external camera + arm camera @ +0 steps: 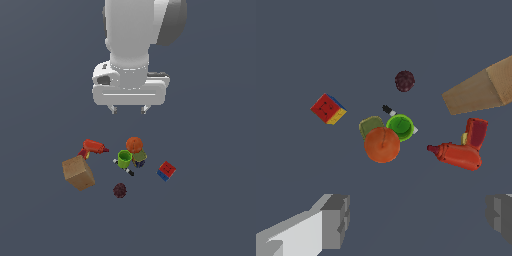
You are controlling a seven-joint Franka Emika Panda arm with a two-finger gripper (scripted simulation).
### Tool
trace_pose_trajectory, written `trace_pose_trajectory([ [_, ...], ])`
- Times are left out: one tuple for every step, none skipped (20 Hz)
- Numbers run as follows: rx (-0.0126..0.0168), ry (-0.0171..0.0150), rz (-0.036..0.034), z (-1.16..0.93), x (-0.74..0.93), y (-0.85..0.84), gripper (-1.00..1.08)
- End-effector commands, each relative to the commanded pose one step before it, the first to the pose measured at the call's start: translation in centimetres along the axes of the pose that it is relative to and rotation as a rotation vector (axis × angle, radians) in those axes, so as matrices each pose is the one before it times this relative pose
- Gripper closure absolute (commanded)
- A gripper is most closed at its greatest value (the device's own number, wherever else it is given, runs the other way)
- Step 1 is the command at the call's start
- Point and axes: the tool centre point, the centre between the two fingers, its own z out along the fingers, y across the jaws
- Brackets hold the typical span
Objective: Pick up a designated object from a clutter of objects.
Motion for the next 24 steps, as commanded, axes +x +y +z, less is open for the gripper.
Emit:
trace_pose_trajectory([
  [0.0, 0.0, 0.0, 0.0, 0.0, 0.001, -0.92],
  [0.00056, -0.00026, 0.00103, 0.025, 0.008, 0.018, -0.92],
  [0.00158, -0.00074, 0.0029, 0.073, 0.023, 0.044, -0.92],
  [0.00266, -0.00124, 0.00493, 0.121, 0.037, 0.08, -0.92],
  [0.00364, -0.00171, 0.00691, 0.164, 0.045, 0.109, -0.92],
  [0.00457, -0.00216, 0.00891, 0.199, 0.046, 0.139, -0.92],
  [0.00432, -0.00206, 0.00871, 0.178, 0.027, 0.13, -0.92],
  [0.00362, -0.00172, 0.00754, 0.136, 0.003, 0.109, -0.92],
  [0.00286, -0.00136, 0.00621, 0.093, -0.021, 0.082, -0.92],
  [0.002, -0.00094, 0.00457, 0.047, -0.041, 0.054, -0.92],
  [0.00097, -0.00045, 0.00245, 0.003, -0.049, 0.022, -0.92],
  [0.0, 0.0, 0.0, -0.019, -0.028, -0.012, -0.92],
  [-0.00054, 0.00026, -0.00103, -0.012, 0.013, -0.005, -0.92],
  [-0.00062, 0.00028, -0.0017, 0.011, 0.05, -0.012, -0.92],
  [-0.00055, 0.00023, -0.00186, 0.036, 0.084, -0.006, -0.92],
  [-0.00045, 0.00018, -0.00189, 0.062, 0.119, 0.008, -0.92],
  [-0.00046, 0.00017, -0.00224, 0.086, 0.154, 0.009, -0.92],
  [-0.00044, 0.00015, -0.00245, 0.112, 0.189, 0.021, -0.92],
  [-0.00049, 0.00016, -0.00288, 0.136, 0.224, 0.022, -0.92],
  [-0.00057, 0.00019, -0.00333, 0.158, 0.257, 0.028, -0.92],
  [-0.00073, 0.00025, -0.00401, 0.18, 0.292, 0.03, -0.92],
  [-0.0009, 0.00032, -0.00474, 0.204, 0.329, 0.032, -0.92],
  [-0.00102, 0.00037, -0.00537, 0.23, 0.363, 0.035, -0.92],
  [-0.00106, 0.00038, -0.00579, 0.26, 0.396, 0.043, -0.92],
])
